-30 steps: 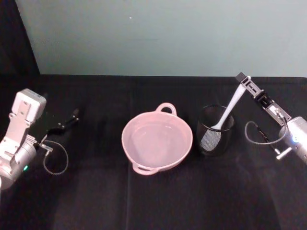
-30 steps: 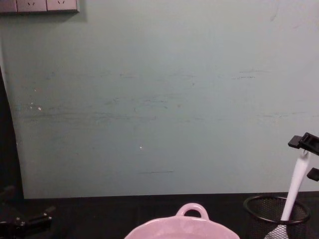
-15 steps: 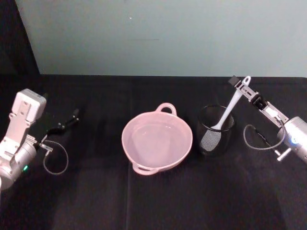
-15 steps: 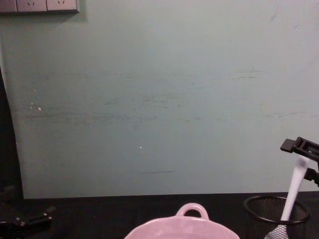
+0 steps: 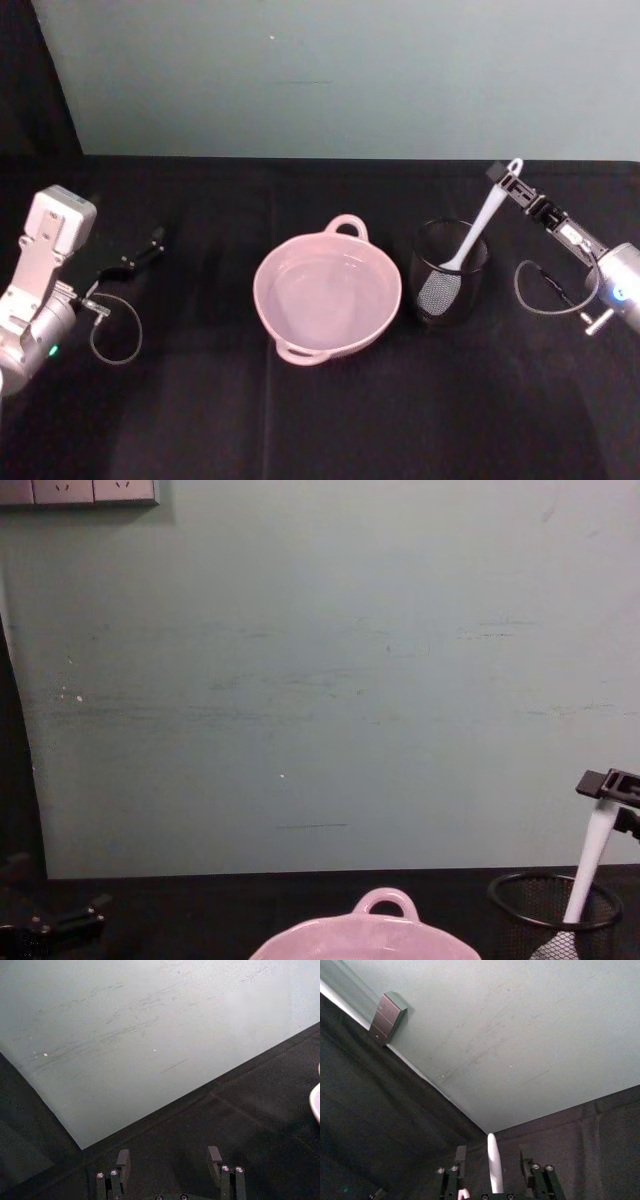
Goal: Use the one hand to pick up the spoon and stir the clear water in the bowl.
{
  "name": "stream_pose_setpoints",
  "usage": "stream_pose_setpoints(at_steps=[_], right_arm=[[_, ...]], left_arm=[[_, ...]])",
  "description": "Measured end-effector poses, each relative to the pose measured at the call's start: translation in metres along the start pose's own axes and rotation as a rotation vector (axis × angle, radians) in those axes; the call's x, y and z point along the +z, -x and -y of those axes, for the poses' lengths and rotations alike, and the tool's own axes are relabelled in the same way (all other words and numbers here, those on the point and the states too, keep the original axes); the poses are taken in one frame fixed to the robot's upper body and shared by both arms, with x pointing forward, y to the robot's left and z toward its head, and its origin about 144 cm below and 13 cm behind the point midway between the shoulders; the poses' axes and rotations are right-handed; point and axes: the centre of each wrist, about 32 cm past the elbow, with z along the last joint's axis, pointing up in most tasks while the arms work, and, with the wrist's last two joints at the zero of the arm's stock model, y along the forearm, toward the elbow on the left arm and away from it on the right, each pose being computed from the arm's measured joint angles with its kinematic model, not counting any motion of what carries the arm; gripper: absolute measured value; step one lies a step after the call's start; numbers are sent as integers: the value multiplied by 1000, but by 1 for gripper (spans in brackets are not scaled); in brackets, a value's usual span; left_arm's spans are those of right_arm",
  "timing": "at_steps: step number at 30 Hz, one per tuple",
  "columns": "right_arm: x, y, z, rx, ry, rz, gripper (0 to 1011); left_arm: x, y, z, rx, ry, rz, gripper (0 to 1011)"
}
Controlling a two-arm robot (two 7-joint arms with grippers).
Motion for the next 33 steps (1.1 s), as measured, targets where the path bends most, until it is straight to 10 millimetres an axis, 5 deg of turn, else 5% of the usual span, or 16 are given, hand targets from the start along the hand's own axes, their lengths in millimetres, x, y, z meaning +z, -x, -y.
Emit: stream_pose_setpoints(at_steps=[18, 33], right_arm=[[9, 8, -5, 39, -1, 47, 117], [46, 48, -9, 37, 54, 416, 116]], left_arm=[[0, 0, 0, 0, 0, 0, 1011], [0, 0, 0, 0, 0, 0, 1011]])
